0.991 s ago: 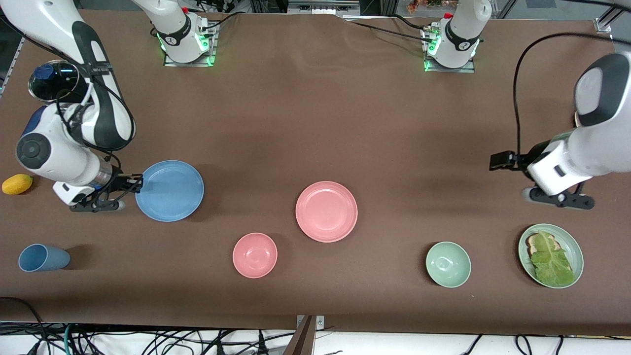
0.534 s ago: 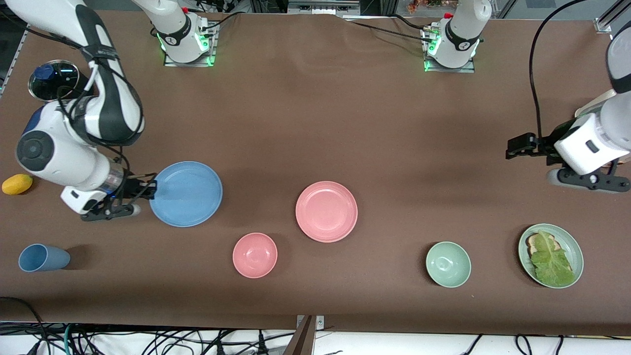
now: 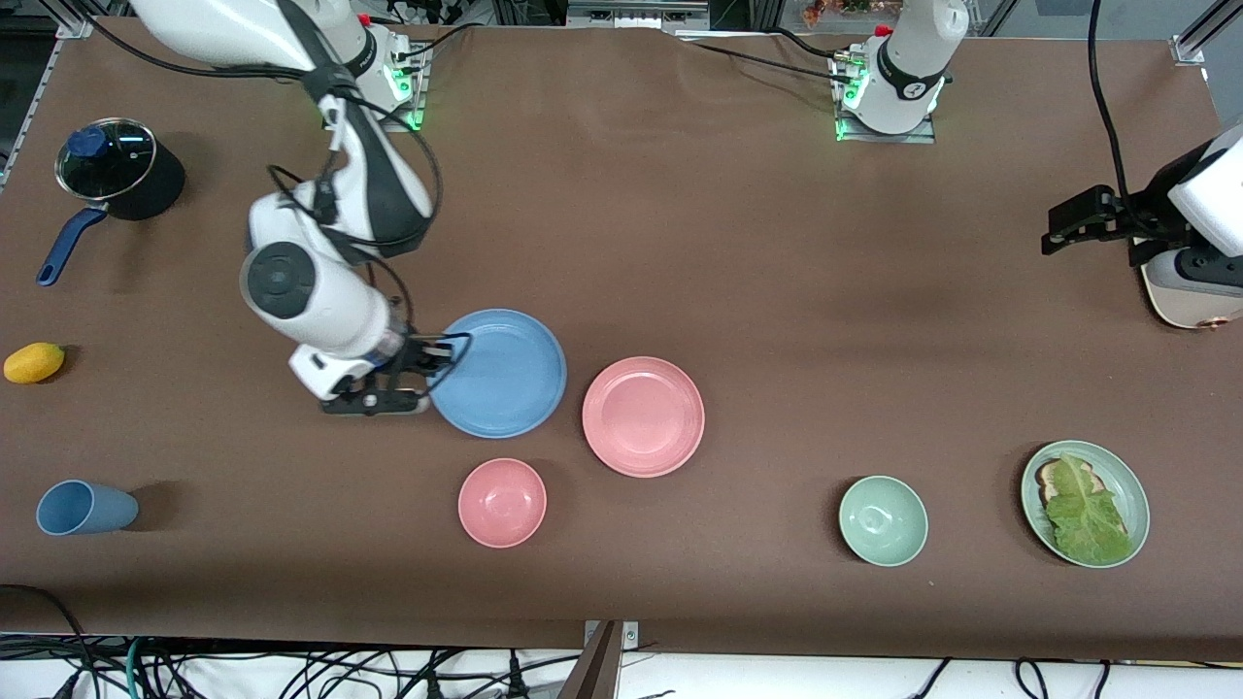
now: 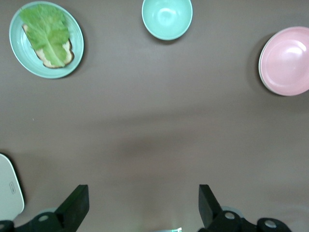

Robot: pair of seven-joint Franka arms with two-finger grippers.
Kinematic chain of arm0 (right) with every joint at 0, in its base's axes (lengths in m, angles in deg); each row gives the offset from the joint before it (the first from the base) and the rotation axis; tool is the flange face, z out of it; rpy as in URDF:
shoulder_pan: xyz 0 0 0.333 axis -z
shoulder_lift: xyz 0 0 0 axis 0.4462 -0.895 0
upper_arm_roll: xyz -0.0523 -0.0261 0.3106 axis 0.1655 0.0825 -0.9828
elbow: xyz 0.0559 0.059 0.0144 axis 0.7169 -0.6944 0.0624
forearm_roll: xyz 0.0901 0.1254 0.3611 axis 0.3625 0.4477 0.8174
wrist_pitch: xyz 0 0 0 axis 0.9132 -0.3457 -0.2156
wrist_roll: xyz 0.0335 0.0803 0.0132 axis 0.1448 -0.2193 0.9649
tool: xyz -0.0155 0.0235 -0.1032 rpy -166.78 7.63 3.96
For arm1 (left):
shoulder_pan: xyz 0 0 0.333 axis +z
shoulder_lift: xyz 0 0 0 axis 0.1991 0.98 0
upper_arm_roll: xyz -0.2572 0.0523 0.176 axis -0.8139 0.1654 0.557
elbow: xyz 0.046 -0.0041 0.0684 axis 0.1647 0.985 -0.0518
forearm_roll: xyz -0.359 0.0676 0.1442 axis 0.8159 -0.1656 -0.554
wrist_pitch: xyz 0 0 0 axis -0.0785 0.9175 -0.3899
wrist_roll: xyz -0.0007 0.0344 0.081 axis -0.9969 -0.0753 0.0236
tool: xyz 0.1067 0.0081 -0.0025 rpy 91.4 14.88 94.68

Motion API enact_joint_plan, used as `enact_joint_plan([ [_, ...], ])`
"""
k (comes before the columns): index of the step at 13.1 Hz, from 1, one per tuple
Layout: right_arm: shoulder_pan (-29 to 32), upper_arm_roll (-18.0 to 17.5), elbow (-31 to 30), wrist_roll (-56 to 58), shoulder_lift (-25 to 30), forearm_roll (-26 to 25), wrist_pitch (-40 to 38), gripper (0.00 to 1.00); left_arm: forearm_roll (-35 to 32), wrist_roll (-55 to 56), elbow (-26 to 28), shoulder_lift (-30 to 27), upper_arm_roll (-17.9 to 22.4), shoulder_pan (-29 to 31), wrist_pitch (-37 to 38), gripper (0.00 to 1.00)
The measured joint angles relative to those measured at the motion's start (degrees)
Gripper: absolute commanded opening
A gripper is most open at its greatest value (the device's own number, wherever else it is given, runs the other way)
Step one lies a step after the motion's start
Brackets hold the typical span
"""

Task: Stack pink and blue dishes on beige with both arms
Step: 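Carry the blue plate onto the pink plate with the right gripper, then open the right gripper to release the blue plate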

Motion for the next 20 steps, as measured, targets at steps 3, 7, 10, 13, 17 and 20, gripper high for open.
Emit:
enact_joint_plan([
  [3, -5.76, -0.01, 7.58, -10.37, -7.31, 0.05, 3.50, 0.00, 0.01, 0.04, 0.36, -0.68, 0.03, 0.00, 0.00, 1.00],
  [7, -10.94, 0.11, 14.68, -20.45, -15.08, 0.05, 7.87, 0.00, 0.09, 6.28, 0.45, -1.74, 0.01, -0.10, 0.42, 1.00],
  [10, -12.46, 0.15, 18.82, -24.32, -18.54, 0.05, 8.78, 0.00, 0.09, 7.51, 0.69, -1.87, 0.13, 0.00, 1.68, 1.00],
  [13, -12.91, 0.17, 20.17, -25.02, -20.00, 0.05, 9.23, 0.00, 0.09, 6.49, 1.04, -1.86, 0.21, 0.10, 3.06, 1.00],
  [17, -13.46, 0.35, 20.18, -25.27, -21.03, -0.33, 9.50, 0.00, 0.09, 5.00, 1.19, -1.65, 0.21, 0.10, 3.10, 1.00],
  [20, -13.58, 0.47, 20.18, -25.27, -21.32, -1.05, 9.50, 0.02, 0.10, 4.86, 1.43, -0.88, 0.21, 0.10, 3.10, 1.00],
])
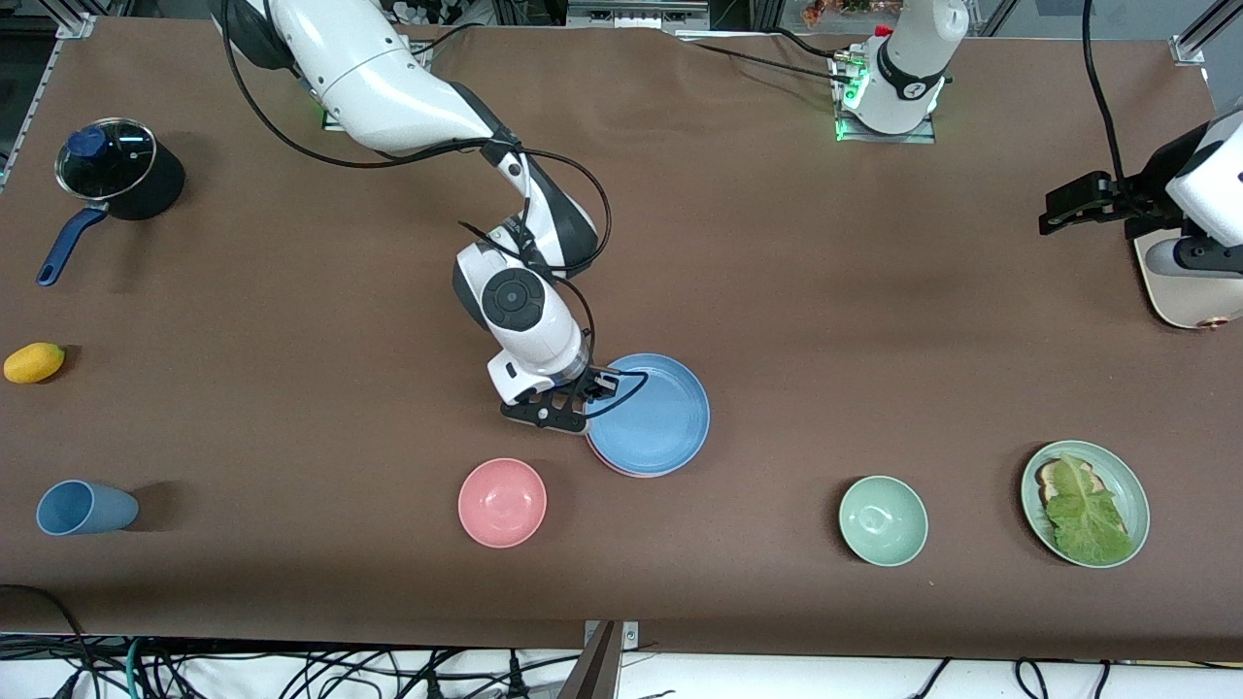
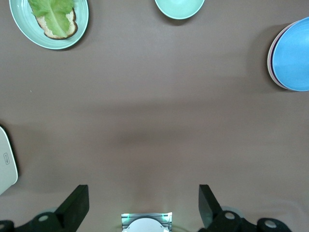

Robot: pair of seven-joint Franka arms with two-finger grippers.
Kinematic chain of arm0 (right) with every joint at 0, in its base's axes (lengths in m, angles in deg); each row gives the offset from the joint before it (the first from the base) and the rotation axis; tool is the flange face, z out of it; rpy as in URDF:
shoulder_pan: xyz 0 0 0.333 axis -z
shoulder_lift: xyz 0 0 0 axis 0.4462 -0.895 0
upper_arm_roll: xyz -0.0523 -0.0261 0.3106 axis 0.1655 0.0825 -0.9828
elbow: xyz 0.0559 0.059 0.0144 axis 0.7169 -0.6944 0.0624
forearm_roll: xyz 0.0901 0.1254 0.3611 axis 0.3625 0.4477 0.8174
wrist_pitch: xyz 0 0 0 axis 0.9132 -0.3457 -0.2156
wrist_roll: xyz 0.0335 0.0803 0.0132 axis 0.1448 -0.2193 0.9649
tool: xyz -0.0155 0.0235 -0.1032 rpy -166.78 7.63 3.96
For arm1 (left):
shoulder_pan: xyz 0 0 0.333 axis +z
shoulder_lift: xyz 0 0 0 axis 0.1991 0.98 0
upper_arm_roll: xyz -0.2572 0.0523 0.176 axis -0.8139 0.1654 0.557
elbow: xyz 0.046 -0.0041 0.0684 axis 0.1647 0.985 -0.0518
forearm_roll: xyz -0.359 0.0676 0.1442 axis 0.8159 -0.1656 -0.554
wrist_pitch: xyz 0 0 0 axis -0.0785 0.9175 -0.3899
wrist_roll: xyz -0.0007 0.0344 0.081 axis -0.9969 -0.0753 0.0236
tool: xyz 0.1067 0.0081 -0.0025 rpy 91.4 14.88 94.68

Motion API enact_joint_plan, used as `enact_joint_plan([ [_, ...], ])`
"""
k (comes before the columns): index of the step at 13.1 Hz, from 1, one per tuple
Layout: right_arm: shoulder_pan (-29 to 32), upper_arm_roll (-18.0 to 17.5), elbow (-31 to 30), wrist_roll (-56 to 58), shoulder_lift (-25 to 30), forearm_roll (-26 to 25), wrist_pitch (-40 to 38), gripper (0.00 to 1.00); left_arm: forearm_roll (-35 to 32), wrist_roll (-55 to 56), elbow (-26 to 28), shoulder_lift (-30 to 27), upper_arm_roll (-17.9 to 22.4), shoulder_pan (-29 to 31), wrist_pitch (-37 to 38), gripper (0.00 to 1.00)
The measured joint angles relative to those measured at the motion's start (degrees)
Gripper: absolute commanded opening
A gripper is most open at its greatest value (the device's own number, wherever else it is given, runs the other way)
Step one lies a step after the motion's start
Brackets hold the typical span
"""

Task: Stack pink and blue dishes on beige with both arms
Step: 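Open the right gripper to release the blue plate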

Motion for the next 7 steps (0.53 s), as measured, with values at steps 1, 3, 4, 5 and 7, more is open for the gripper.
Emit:
enact_joint_plan([
  [1, 0.00, 0.06, 0.00, 0.00, 0.00, -0.57, 0.00, 0.07, 0.00, 0.00, 0.09, 0.53, 0.00, 0.00, 0.00, 1.00],
  [3, 0.00, 0.17, 0.00, 0.00, 0.00, -1.33, 0.00, 0.20, 0.00, 0.00, 0.12, 1.47, 0.00, 0.00, 0.00, 1.00],
  [4, 0.01, 0.24, 0.01, 0.00, 0.00, -1.45, 0.00, 0.31, 0.00, 0.00, 0.12, 1.67, 0.01, 0.00, 0.00, 1.00],
  [5, 0.01, 0.31, 0.05, 0.00, 0.00, -1.49, 0.00, 0.37, 0.00, -0.02, 0.12, 1.72, 0.01, 0.00, 0.00, 1.00],
  [7, 0.03, 0.46, 0.26, 0.01, 0.01, -1.53, -0.23, 0.47, 0.00, -0.03, 0.12, 1.71, 0.02, 0.00, 0.00, 1.00],
])
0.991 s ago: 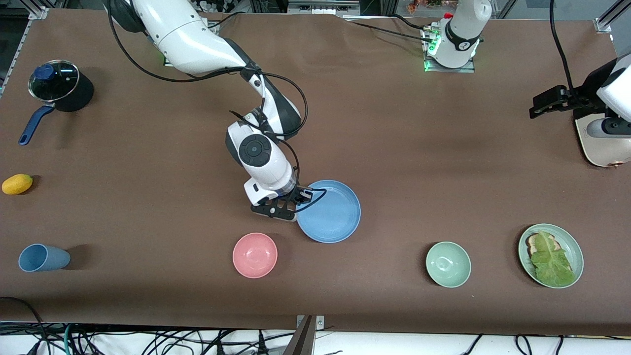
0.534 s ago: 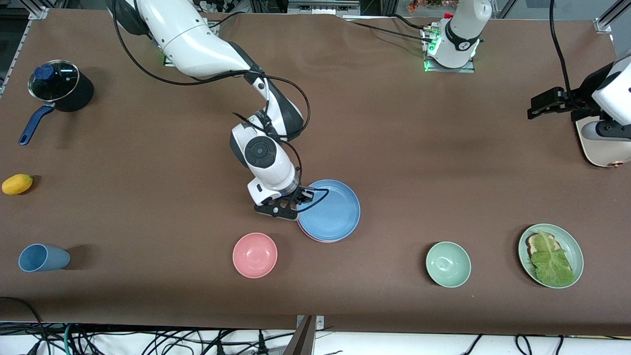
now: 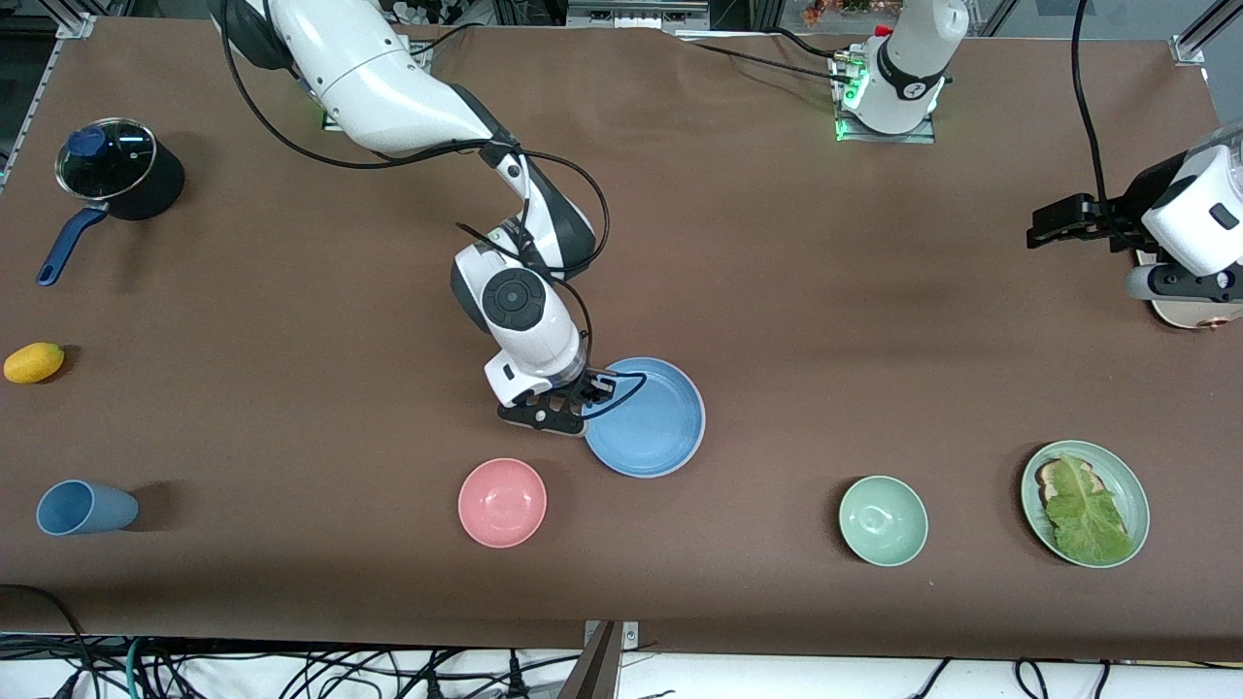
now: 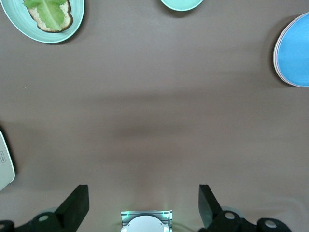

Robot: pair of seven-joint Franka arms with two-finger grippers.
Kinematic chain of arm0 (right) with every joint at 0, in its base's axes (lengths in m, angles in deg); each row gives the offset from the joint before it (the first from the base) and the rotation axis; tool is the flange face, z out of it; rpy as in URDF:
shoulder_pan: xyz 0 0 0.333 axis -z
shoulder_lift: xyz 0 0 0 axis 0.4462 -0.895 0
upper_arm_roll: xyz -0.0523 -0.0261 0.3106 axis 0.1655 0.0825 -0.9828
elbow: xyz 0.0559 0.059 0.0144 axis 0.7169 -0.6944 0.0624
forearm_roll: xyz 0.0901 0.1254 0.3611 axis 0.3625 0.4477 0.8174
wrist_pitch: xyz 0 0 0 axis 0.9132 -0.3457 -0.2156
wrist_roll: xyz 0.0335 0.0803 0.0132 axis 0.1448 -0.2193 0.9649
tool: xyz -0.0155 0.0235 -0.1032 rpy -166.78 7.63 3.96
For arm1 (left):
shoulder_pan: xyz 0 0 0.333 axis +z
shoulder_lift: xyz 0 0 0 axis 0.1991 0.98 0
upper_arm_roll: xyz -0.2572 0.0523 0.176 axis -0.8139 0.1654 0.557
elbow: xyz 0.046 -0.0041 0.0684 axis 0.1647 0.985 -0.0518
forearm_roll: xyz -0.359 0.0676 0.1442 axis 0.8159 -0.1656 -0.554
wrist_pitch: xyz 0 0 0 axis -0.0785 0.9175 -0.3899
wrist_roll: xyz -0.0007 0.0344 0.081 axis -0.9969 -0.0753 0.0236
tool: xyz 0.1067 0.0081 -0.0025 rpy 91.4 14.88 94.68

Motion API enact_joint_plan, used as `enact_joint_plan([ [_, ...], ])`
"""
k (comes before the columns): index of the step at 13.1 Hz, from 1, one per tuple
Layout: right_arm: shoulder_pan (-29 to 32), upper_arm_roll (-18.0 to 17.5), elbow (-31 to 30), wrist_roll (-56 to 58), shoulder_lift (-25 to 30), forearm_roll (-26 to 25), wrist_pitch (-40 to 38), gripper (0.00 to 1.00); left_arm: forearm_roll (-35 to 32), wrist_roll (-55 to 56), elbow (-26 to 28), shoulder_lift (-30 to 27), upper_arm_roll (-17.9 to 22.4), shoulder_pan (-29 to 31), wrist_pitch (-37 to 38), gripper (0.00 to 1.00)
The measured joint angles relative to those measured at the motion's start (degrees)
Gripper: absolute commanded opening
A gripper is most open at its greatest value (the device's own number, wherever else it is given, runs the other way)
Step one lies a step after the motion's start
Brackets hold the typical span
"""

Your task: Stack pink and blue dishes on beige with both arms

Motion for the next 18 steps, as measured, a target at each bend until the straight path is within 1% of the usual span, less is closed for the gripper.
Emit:
enact_joint_plan([
  [1, 0.00, 0.24, 0.13, 0.01, 0.02, -0.05, -0.69, 0.54, 0.00, -0.01, 0.00, 0.00, 0.00, 0.00, -0.01, 1.00],
  [2, 0.02, 0.71, 0.39, 0.01, 0.08, -0.07, -2.00, 0.65, 0.00, -0.02, 0.00, 0.00, 0.00, 0.00, -0.02, 1.00],
  [3, 0.05, 1.33, 0.78, 0.10, 0.28, -0.07, -3.37, 0.86, 0.00, -0.02, 0.00, 0.00, 0.00, 0.00, -0.03, 1.00],
  [4, 0.17, 2.03, 1.22, 0.59, 0.66, -0.08, -4.70, 1.00, 0.00, -0.02, 0.00, 0.01, 0.00, 0.00, -0.03, 1.00],
  [6, 1.17, 3.11, 2.08, 3.68, 2.26, -0.10, -7.39, 1.00, 0.00, -0.03, 0.00, 0.11, 0.03, 0.00, -0.04, 1.00],
  [8, 3.39, 3.57, 2.41, 7.74, 5.34, -0.09, -12.37, 1.00, 0.00, -0.03, 0.00, 0.21, 0.06, 0.01, -0.06, 1.00],
  [12, 10.24, 3.99, 1.89, 15.70, 12.33, -0.09, -22.16, 1.00, 0.00, -0.03, 0.00, 0.28, 0.20, 0.15, -0.08, 1.00],
  [15, 14.67, 4.03, -0.36, 22.79, 18.85, -0.05, -29.00, 1.00, 0.00, -0.06, -0.03, 0.33, 0.20, 0.26, -0.11, 1.00],
  [18, 17.01, 4.77, -5.52, 28.84, 27.11, 1.47, -33.08, 1.00, 0.00, -0.06, -0.06, 0.34, 0.20, 0.27, -0.15, 1.00],
])
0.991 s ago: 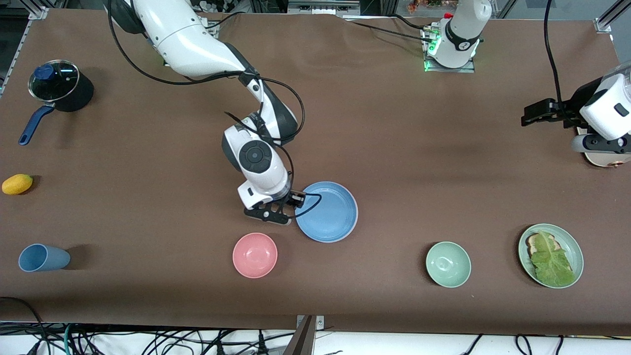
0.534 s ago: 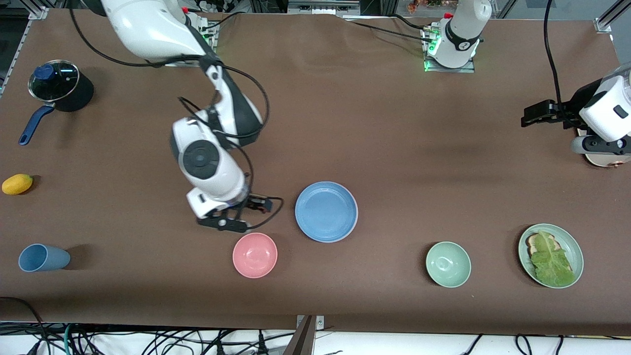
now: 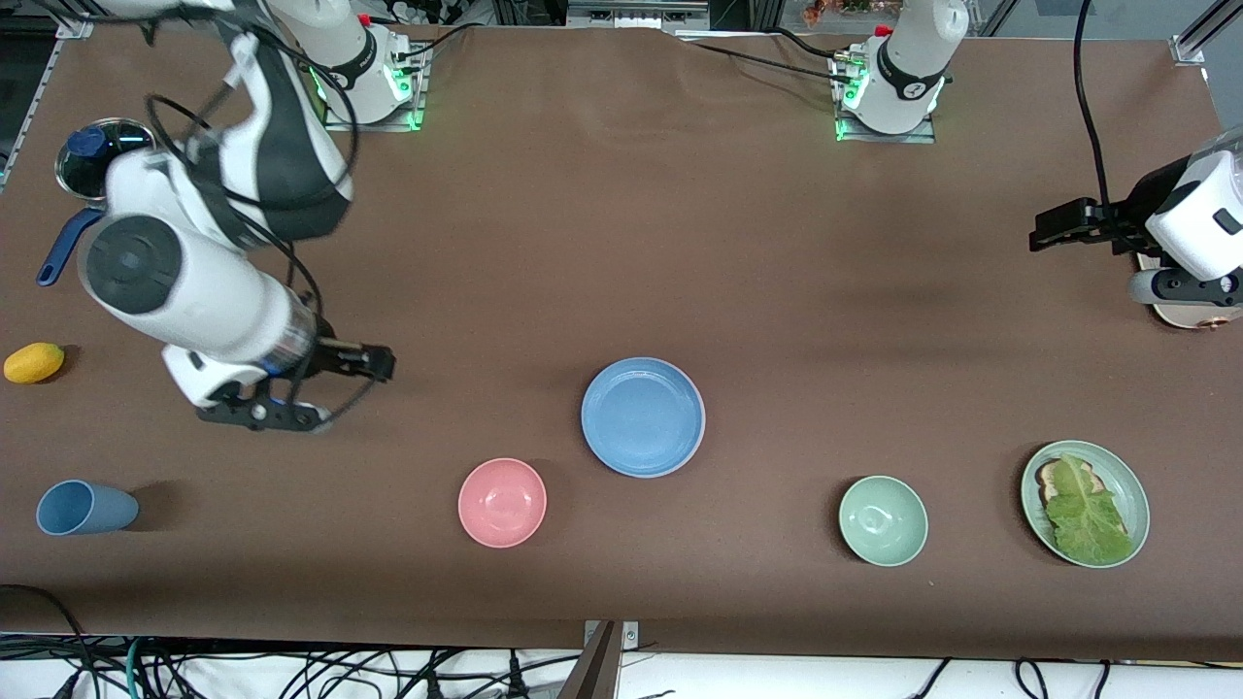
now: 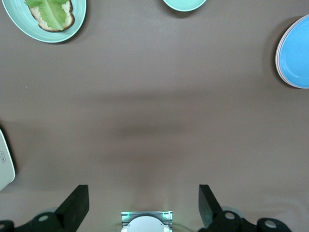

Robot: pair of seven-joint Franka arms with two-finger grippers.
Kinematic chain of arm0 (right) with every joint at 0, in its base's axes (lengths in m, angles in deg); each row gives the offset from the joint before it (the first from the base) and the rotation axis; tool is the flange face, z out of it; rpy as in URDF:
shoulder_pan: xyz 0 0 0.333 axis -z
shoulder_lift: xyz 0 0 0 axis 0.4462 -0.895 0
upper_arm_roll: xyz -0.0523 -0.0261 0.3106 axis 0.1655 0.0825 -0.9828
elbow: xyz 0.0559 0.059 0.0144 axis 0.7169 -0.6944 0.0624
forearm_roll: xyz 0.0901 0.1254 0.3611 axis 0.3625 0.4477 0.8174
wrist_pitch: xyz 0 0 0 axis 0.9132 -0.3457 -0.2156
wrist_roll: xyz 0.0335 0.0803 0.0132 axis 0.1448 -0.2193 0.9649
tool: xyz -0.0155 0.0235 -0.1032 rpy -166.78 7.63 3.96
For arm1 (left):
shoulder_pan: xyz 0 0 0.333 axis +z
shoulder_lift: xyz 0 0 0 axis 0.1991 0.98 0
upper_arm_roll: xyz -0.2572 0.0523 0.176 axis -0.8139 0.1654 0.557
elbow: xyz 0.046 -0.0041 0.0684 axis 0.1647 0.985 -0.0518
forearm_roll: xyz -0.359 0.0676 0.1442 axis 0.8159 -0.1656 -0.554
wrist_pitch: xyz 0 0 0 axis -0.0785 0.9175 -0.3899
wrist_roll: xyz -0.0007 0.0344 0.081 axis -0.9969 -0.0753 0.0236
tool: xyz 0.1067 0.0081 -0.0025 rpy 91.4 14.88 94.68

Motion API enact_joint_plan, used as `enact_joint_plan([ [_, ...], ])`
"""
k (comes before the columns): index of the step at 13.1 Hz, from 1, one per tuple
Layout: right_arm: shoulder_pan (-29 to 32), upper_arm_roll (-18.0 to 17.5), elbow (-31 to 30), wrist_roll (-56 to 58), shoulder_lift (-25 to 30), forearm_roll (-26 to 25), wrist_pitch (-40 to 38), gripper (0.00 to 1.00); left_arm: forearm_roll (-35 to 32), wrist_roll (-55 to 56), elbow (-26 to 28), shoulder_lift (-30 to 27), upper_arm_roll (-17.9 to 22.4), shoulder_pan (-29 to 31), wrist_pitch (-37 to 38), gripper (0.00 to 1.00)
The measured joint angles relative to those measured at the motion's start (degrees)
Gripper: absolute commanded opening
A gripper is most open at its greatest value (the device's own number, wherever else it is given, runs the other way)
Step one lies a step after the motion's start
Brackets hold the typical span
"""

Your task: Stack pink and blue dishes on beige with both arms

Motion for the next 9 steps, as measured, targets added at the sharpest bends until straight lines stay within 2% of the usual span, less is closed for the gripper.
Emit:
enact_joint_plan([
  [3, 0.30, 2.06, -7.06, 4.92, 9.25, 0.51, -3.46, 1.00, 0.00, -0.05, -0.05, 0.02, 0.00, 0.00, -0.09, 1.00],
  [5, 0.31, 3.34, -9.52, 7.64, 14.10, 0.52, -6.83, 1.00, 0.00, -0.07, -0.23, 0.07, -0.01, 0.00, -0.25, 1.00],
  [9, 0.39, 5.73, -10.74, 11.63, 18.71, 0.53, -11.49, 1.00, 0.00, -0.12, -0.47, 0.13, -0.02, 0.00, -0.37, 1.00],
])
